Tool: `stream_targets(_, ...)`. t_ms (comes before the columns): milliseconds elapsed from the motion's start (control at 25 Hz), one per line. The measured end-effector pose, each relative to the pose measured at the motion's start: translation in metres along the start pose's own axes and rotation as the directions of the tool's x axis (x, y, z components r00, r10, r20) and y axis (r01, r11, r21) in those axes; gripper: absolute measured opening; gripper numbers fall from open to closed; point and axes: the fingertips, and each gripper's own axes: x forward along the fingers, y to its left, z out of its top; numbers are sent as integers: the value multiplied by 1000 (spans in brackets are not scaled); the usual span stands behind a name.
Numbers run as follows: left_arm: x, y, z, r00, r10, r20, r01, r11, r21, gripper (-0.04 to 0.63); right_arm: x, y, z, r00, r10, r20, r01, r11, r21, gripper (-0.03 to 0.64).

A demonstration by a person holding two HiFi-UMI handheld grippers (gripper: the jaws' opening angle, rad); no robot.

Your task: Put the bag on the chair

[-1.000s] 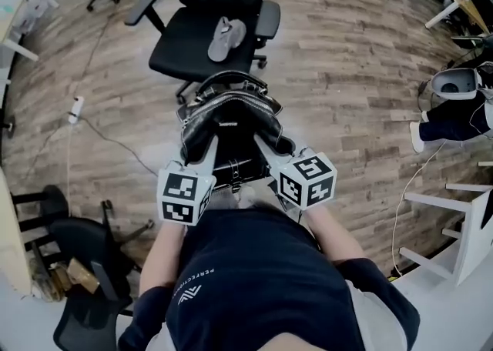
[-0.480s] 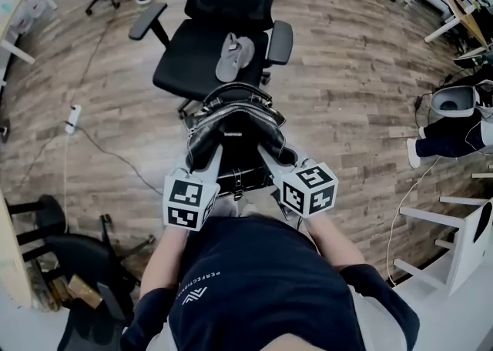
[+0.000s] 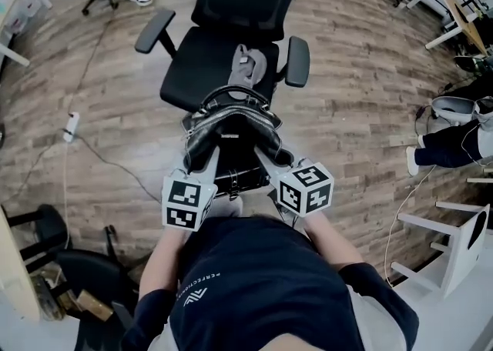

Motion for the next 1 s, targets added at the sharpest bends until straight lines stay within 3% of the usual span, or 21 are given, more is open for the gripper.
stream_targets(520,24,85,18,1000,29,-6,-29,999,34,77,78,3,42,999,19,-27,-19,1000,-4,67)
stream_targets(1000,84,129,49,994,111,-4,-111,994,-24,78,134,-46,92,997,56,-52,-58,997,-52,64)
